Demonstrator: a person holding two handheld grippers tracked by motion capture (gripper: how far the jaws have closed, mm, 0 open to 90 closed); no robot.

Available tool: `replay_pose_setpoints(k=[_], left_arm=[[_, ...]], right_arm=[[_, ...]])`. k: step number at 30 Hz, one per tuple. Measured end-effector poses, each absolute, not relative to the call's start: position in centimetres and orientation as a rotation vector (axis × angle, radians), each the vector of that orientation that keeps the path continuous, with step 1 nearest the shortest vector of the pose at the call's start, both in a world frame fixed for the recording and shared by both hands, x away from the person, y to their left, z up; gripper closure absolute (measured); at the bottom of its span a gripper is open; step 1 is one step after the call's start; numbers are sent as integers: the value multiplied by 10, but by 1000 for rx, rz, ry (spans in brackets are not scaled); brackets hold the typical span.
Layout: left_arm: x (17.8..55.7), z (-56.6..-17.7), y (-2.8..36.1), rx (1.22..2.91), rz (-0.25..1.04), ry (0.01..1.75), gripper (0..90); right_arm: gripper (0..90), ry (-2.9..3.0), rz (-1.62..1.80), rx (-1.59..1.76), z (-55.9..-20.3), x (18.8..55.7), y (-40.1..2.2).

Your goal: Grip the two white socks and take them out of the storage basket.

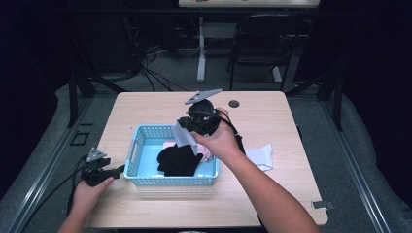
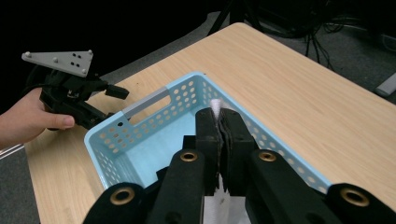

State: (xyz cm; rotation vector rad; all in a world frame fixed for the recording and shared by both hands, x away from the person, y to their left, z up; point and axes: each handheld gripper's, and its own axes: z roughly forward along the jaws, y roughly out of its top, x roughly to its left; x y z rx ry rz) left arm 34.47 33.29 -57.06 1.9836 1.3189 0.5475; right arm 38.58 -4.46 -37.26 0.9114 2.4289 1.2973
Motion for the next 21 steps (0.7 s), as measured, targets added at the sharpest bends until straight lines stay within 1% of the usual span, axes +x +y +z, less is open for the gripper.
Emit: replay_pose_setpoints(k=[8, 9, 21], left_arm=[[345, -571, 333, 1984, 549, 1321, 278], [345, -571, 333, 1984, 550, 1321, 277], [345, -571, 333, 1989, 549, 1324, 278]], right_arm=[[869, 2375, 1316, 923, -352, 378, -73], [869, 2360, 1320, 923, -347, 374, -81], [868, 2279, 1279, 951, -328, 353, -130]])
